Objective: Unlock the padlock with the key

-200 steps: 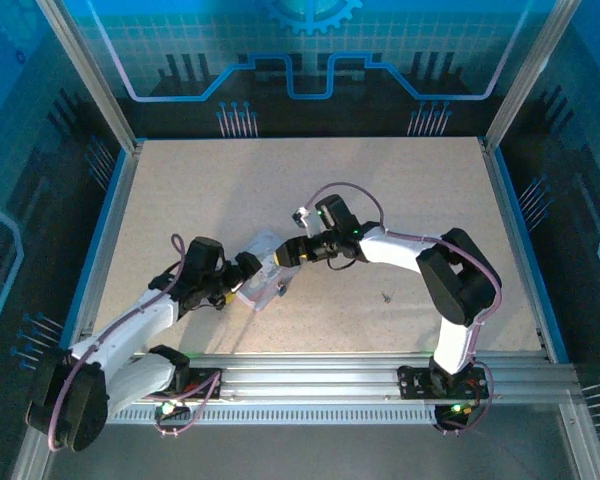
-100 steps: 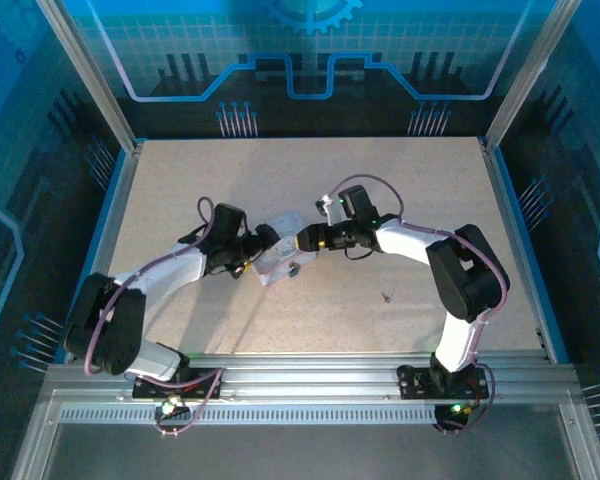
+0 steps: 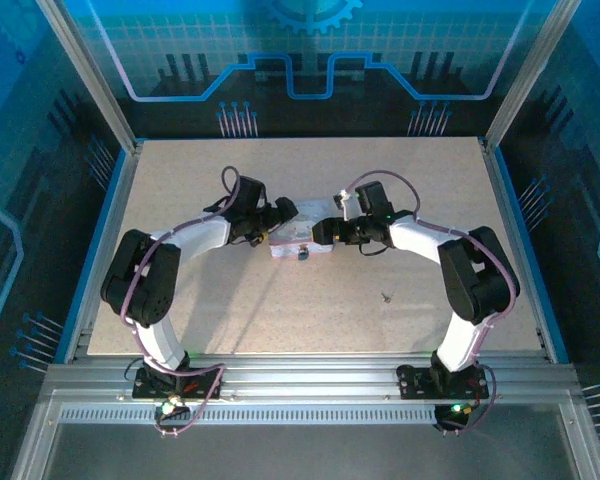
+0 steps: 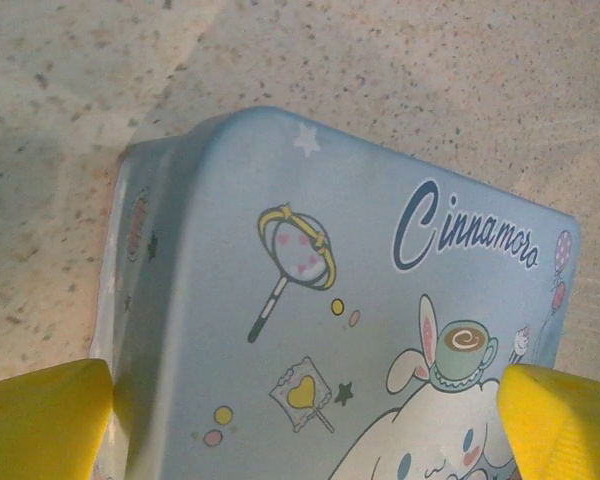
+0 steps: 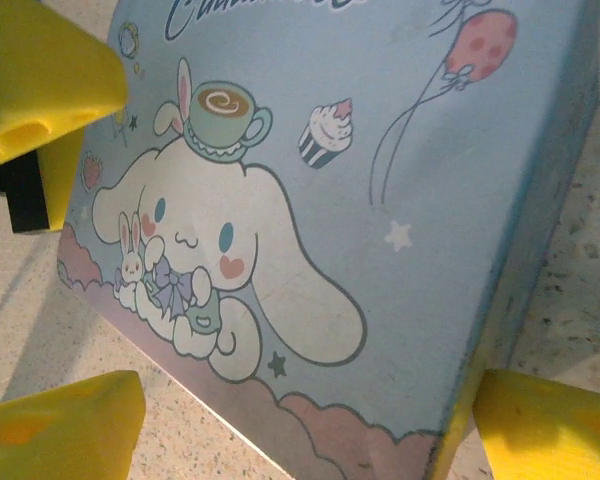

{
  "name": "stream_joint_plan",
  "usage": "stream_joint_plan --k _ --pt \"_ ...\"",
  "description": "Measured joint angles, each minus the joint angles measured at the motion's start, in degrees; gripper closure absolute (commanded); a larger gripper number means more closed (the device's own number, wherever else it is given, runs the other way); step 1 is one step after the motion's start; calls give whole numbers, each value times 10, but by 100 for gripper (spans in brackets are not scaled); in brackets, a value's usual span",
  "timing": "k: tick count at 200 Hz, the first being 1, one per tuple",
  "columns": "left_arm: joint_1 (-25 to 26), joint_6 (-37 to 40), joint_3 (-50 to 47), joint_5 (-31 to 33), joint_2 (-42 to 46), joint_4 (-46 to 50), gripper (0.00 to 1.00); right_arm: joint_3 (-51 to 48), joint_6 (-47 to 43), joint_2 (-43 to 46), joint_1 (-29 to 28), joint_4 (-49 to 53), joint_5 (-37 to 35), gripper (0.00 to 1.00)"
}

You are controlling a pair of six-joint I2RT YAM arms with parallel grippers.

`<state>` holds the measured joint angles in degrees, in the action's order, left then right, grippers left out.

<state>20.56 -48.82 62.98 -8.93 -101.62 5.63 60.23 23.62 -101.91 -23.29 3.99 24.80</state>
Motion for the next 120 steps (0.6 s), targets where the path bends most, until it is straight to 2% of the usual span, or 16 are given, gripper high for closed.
stream_joint_plan --k 34,67,100,120 --pt "9 25 22 0 -4 0 1 -20 -8 35 9 25 -41 5" --pt "9 52 15 9 21 3 1 -54 -28 125 33 79 -102 5" --pt "16 75 -22 16 101 5 1 -80 -56 224 37 155 -160 16" --pt "40 84 -48 18 143 4 1 -105 -65 269 38 202 -185 22"
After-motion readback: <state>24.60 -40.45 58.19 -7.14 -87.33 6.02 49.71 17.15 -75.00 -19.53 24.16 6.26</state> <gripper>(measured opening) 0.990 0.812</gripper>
